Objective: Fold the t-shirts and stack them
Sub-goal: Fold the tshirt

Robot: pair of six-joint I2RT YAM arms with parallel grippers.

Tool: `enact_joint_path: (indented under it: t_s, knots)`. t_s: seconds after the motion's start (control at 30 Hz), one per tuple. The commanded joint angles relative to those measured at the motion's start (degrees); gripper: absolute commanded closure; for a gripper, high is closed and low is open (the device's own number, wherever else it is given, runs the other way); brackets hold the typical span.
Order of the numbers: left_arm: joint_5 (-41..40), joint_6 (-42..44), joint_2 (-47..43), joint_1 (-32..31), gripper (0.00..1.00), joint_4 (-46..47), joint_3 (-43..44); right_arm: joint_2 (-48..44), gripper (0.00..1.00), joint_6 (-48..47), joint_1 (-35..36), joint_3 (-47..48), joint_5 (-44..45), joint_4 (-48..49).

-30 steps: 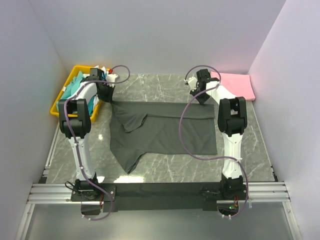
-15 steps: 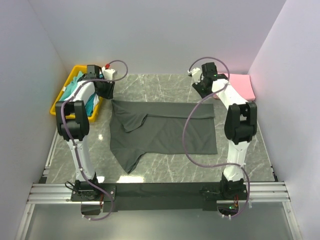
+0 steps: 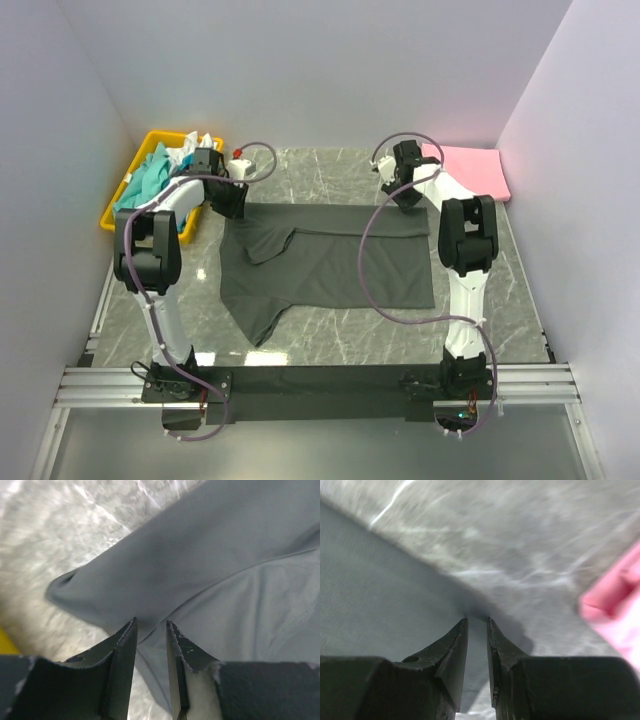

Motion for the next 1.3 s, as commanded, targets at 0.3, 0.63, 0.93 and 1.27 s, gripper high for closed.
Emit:
enact_joint_path:
  t_s: [0.3,0.63,0.93,1.27]
  knots:
    - [-1.7,-4.0,10.7,0.6,0.64,0.4,10.9,6.8,0.69,-1.0,-0.1,14.3,3.0,-0.8]
    - [13.8,-1.7,-8.2,2.9,0.39,-3.3,7.4,-19.7,0.36,1.0,-0.1,1.7,-5.6,-3.3]
    - [18.8,27.2,-29.8,5.1,0.41,-21.3,-14.9,-44.7,0.33,-8.7,-0.1,-28.7,-11.6,-11.2]
    - [13.2,43.5,-46.7,0.2,0.40,-33.9,-37.7,-62.3,0.48,-10.2,4.0,-57.3,-8.2,-9.1]
